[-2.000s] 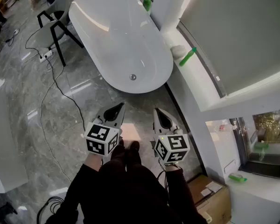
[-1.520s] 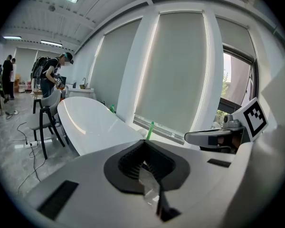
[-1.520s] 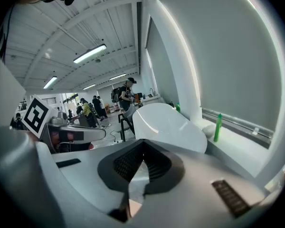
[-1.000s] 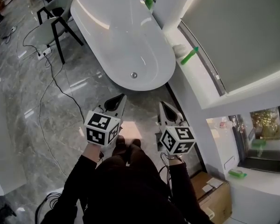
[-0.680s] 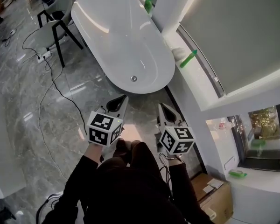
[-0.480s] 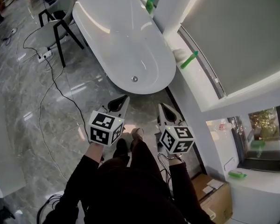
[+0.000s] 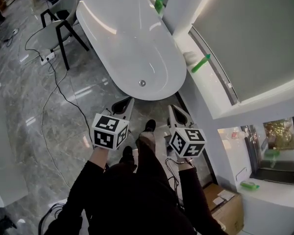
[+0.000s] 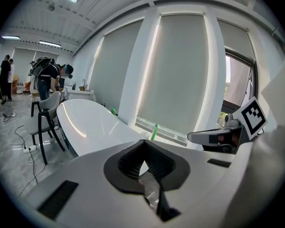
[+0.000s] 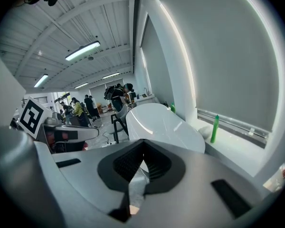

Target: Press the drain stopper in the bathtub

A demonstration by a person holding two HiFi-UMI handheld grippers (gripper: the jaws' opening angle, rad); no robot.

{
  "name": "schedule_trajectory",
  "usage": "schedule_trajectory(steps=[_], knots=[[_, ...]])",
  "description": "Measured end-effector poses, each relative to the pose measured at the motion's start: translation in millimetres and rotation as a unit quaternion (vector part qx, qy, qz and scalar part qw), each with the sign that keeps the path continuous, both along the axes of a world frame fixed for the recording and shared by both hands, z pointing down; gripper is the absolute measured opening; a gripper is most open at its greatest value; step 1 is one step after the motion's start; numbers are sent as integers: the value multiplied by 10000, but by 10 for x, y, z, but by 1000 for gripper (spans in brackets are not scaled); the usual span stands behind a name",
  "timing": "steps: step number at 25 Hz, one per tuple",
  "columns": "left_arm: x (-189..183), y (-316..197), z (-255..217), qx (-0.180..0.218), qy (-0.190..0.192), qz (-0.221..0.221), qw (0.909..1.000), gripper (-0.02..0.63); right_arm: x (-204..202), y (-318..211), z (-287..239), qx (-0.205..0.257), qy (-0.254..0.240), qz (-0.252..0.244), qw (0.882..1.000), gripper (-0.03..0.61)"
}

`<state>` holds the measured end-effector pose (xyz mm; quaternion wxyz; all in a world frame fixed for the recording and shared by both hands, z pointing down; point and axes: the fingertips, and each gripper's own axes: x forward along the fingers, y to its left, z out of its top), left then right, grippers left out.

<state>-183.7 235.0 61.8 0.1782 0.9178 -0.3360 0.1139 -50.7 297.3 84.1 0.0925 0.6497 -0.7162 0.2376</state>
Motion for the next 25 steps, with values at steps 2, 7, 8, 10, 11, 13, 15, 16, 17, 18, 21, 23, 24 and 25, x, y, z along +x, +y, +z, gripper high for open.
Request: schedule_trajectory(steps=[2,7,8,10,11,13,15,16,17,18,21,23,24,25], knots=[[50,-86,15,-23,-17,20,10000,5,55,-83,22,-23,-33,-2,10000,2],[261,-349,64,-71,-92,83,9999,5,240,-367,73,-85,-70,-49,9999,2],[315,-404,80,-88,-109,91,9999,5,284,-433,86,-101,-73,-62,9999,2],[427,-510,128,-139,-151,104,9997,5,376,-560,129,-155,-91,-89,9998,2],[483,-565,158,-172,-169,105,9997,5,420,-625,154,-187,-102,-108,9997,2],[585,-681,222,-241,-209,93,9994,5,501,-758,205,-251,-121,-158,9995,2],[677,-804,286,-308,-252,65,9992,5,581,-893,255,-314,-142,-209,9992,2],[719,-865,318,-344,-276,45,9990,5,621,-959,282,-348,-155,-233,9990,2],[758,-926,353,-383,-303,24,9988,5,661,-1024,310,-384,-169,-255,9988,2],[796,-983,391,-427,-334,1,9985,5,703,-1085,341,-423,-184,-275,9986,3],[912,-1145,501,-543,-430,-76,9976,5,843,-1258,434,-530,-233,-337,9978,2],[1000,-1264,562,-591,-496,-120,9969,5,944,-1385,493,-584,-262,-374,9972,2],[1044,-1322,594,-616,-532,-139,9966,5,993,-1449,526,-613,-269,-392,9970,2],[1085,-1376,627,-646,-568,-160,9962,5,1038,-1510,560,-645,-273,-413,9967,2]])
